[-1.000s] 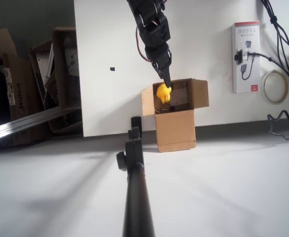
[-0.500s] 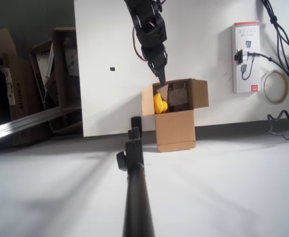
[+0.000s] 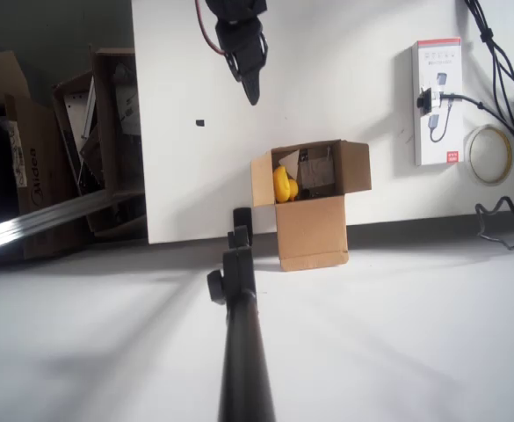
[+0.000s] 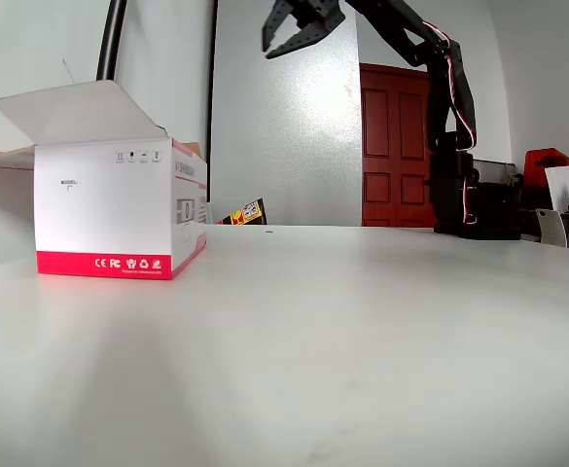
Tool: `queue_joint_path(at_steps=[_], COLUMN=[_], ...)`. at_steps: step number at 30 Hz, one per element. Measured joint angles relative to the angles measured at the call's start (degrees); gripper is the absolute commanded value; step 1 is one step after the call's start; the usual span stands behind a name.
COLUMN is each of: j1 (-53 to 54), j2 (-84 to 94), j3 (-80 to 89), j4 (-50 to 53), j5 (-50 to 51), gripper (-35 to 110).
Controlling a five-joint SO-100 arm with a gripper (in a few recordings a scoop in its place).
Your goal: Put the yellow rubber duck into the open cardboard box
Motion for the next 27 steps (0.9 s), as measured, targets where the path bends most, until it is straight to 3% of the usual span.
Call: queue_joint_path(at_steps=[12,27], j1=[8.35,15.29], j2=[19.16,51.68], j3=[13.36,56.69], j4=[2.2,-13.1], j5=[0.09,-0.44], gripper=[-1,-1])
